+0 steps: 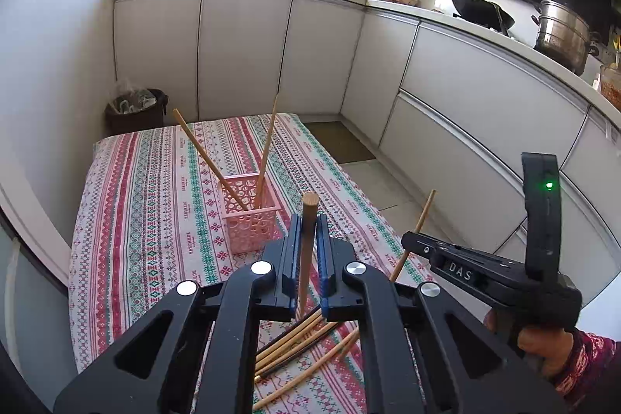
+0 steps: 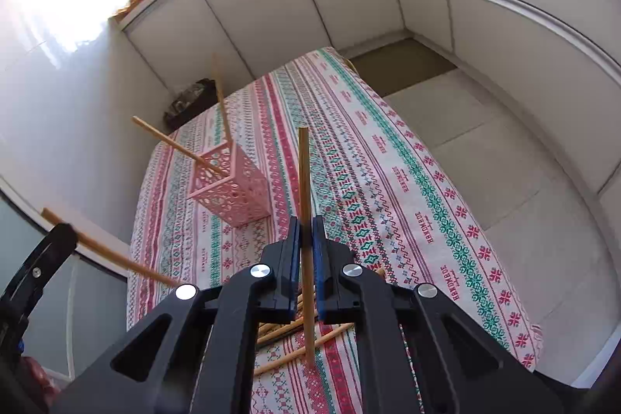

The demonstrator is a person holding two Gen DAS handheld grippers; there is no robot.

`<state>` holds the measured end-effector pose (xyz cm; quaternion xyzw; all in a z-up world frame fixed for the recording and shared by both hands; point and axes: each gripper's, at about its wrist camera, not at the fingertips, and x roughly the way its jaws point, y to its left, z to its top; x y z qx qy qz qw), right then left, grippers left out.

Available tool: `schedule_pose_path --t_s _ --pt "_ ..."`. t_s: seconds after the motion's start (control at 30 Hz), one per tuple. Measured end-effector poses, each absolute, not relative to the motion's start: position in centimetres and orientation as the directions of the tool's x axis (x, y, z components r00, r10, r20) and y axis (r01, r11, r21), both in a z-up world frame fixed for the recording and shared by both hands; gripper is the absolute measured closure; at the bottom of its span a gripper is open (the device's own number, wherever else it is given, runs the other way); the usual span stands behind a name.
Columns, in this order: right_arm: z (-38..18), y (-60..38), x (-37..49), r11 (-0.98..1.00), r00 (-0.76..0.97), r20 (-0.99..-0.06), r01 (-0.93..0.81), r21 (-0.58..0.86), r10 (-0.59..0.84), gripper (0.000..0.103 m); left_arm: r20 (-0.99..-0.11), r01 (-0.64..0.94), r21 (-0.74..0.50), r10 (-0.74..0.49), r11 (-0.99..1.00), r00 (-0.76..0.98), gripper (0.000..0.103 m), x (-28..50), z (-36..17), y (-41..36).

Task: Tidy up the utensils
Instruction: 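Lift the chopstick with the left gripper and carry it above the pink basket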

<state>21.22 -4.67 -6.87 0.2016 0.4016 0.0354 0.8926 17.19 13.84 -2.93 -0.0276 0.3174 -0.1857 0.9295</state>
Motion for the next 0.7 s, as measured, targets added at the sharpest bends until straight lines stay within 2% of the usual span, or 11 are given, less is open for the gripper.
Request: schedule_pose_path --t_s 0.43,0.7 --pt "1.2 -6.0 20.8 0.924 0.772 -0.574 -0.044 0.379 0.272 0.097 -0.539 0.286 -0.099 -0.293 0.953 0.79 0.096 17.6 2.8 11.8" --pt "5.0 -5.7 23.8 0.926 0.824 -0.494 -0.093 0.367 0.278 0.097 -0.47 0.222 -0.078 -0.233 0.972 0.851 0.096 20.6 6.2 12.5"
